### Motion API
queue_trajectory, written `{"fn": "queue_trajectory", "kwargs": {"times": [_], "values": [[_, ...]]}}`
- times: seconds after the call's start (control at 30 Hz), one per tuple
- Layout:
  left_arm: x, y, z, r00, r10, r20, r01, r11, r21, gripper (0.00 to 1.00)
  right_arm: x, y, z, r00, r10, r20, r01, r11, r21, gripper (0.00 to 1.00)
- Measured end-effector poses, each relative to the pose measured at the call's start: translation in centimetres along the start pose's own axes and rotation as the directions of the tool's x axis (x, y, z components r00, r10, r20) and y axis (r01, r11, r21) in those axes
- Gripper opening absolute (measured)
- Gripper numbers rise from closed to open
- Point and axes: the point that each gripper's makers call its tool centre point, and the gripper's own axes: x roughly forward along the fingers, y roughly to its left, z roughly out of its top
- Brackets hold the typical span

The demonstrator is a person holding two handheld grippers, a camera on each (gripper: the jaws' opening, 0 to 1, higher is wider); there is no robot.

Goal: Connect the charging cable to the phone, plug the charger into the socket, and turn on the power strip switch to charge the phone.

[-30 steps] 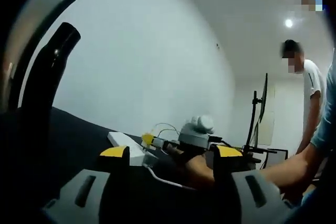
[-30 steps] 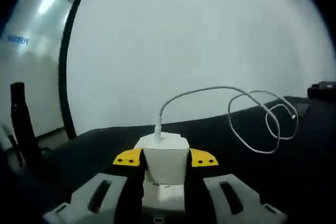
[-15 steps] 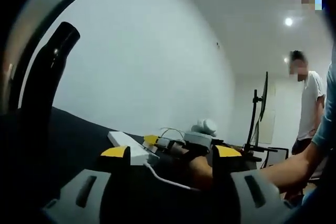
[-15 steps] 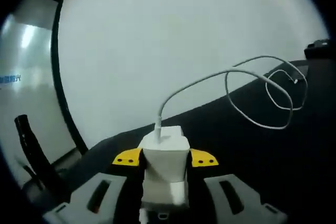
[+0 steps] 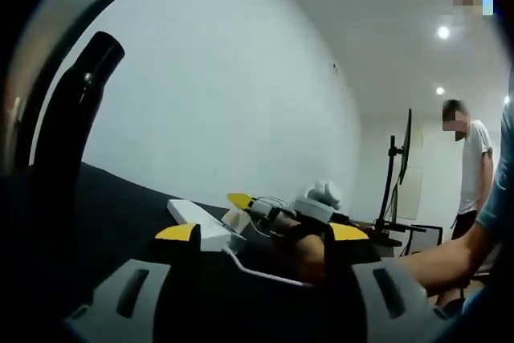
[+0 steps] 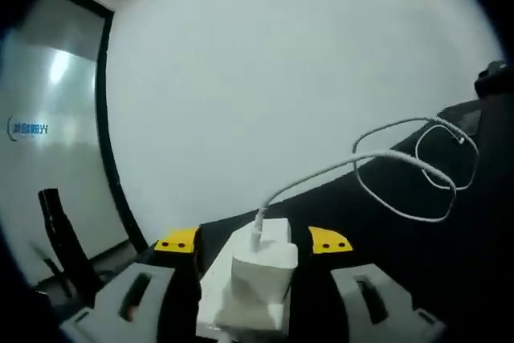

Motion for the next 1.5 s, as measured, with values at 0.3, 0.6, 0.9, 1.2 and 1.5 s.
{"fn": "queue_trajectory", "kwargs": {"times": [0.3,0.6,0.9,1.2,1.5], "values": [[0.0,-0.1,-0.1,1.0,0.004,-0.004,-0.004,1.0,0.006,0.57,0.2,0.0,0.5,0.999,0.008,-0.05,-0.006,0.999,0.052,0.16],[0.0,0.0,-0.1,1.0,0.007,-0.005,-0.007,1.0,0.009,0.56,0.8,-0.2,-1.0,0.997,0.016,-0.075,-0.011,0.998,0.065,0.09],[0.5,0.9,-1.7,0.994,0.071,-0.08,-0.066,0.996,0.064,0.58,0.5,3.1,-1.0,0.996,0.075,-0.045,-0.084,0.962,-0.259,0.05],[1.1,1.7,-4.0,0.974,0.103,-0.203,-0.091,0.993,0.071,0.58,1.1,3.0,-1.6,0.984,0.134,-0.115,-0.158,0.957,-0.243,0.05],[0.9,1.5,-4.2,0.973,0.102,-0.209,-0.088,0.993,0.075,0.58,0.6,3.0,-1.6,0.989,0.118,-0.085,-0.137,0.956,-0.259,0.05]]}}
